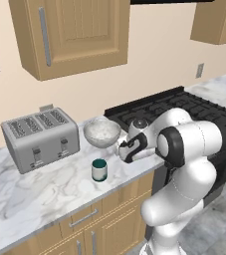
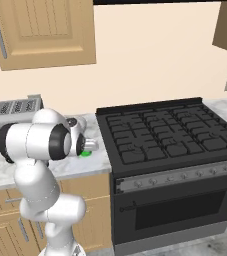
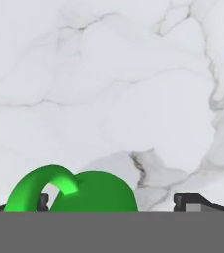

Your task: Clear the mugs and bowl far away from the sink.

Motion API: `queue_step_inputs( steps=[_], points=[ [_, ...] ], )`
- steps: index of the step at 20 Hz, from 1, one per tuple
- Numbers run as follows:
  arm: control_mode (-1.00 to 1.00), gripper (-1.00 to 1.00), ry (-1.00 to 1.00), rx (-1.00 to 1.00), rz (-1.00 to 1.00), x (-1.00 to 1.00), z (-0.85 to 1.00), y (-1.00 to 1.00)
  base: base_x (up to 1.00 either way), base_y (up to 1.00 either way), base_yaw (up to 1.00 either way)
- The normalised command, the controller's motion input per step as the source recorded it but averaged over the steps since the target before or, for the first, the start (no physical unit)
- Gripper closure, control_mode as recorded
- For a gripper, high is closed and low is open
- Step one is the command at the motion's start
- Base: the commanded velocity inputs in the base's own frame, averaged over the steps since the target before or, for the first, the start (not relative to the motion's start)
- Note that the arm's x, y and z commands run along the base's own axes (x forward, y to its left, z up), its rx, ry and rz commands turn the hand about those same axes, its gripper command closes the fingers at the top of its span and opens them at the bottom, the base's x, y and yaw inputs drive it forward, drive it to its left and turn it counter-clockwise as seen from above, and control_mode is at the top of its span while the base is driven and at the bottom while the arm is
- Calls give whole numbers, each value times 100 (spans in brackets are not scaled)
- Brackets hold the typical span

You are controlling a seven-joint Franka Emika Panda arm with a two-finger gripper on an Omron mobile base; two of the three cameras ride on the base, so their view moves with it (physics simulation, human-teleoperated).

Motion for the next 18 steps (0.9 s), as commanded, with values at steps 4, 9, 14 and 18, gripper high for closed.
queue_step_inputs(
  steps=[4,9,14,18],
  points=[
    [-100,-100,-3,0,0,8,-1,42,0,0,0],
    [-100,-100,-1,-1,0,9,0,34,0,0,0],
    [-100,-100,-6,-4,0,0,-15,5,0,0,0],
    [-100,-100,-10,-6,-3,-6,-21,0,0,0,0]
  ],
)
